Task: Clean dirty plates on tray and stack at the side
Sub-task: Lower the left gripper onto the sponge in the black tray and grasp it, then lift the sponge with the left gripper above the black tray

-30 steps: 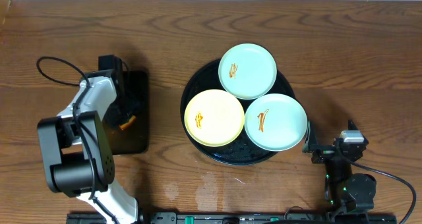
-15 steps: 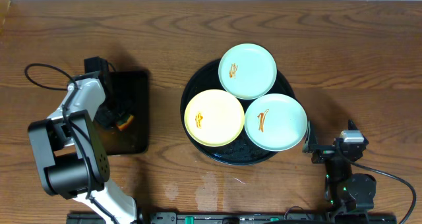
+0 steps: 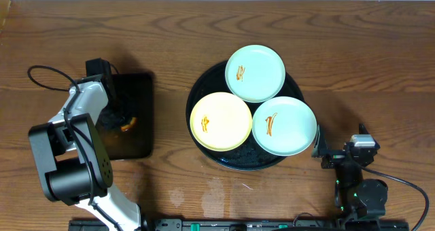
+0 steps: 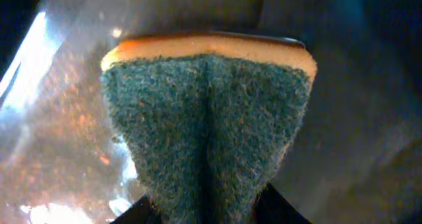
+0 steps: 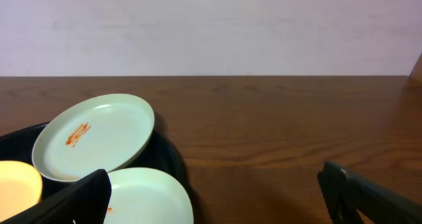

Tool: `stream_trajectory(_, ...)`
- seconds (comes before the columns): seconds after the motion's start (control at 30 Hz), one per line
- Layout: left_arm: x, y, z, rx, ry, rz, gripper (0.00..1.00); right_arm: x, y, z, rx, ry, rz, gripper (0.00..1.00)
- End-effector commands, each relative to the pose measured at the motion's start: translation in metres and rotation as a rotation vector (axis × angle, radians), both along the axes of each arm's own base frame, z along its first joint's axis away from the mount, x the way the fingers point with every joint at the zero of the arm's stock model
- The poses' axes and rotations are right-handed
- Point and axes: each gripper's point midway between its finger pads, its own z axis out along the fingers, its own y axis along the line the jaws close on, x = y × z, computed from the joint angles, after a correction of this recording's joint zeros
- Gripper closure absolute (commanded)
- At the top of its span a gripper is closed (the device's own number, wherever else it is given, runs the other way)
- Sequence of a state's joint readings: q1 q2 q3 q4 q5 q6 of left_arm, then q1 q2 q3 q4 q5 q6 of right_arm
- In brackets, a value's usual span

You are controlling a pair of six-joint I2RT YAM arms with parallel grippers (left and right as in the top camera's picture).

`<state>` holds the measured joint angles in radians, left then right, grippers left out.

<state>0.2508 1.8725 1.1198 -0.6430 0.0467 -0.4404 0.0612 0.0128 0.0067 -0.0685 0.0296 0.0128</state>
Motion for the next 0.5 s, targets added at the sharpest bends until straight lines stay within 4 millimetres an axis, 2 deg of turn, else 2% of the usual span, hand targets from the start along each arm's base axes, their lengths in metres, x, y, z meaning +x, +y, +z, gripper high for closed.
stream_trajectory(0.0, -0.006, 0.003, -0.009, 0.016, 0.022, -0.007, 0.66, 0.000, 0.000, -0.001, -0.010, 0.004, 0.001, 0.01)
stream_trajectory(0.07, -0.004, 0.003, -0.008, 0.018, 0.015, -0.007, 0.65, 0.000, 0.000, -0.001, -0.010, 0.004, 0.000, 0.01)
stream_trajectory(0.1, -0.004, 0.003, -0.008, 0.019, 0.013, -0.007, 0.50, 0.000, 0.000, -0.001, -0.010, 0.004, 0.000, 0.01)
stream_trajectory(0.13, -0.003, 0.004, -0.008, 0.024, 0.008, -0.007, 0.30, 0.000, 0.000, -0.001, -0.010, 0.004, 0.000, 0.01)
stream_trajectory(0.17, -0.002, 0.007, -0.008, 0.039, 0.008, -0.005, 0.27, 0.000, 0.000, -0.001, -0.010, 0.004, 0.000, 0.01)
stream_trajectory(0.37, -0.001, 0.014, -0.008, 0.079, 0.004, -0.008, 0.30, 0.000, 0.000, -0.001, -0.010, 0.004, 0.000, 0.01)
stream_trajectory(0.43, -0.001, 0.013, -0.008, 0.075, 0.006, -0.009, 0.39, 0.000, 0.000, -0.001, -0.010, 0.004, 0.000, 0.01)
stream_trajectory(0.47, -0.002, 0.013, -0.009, 0.072, 0.007, -0.009, 0.47, 0.000, 0.000, -0.001, -0.010, 0.004, 0.001, 0.01)
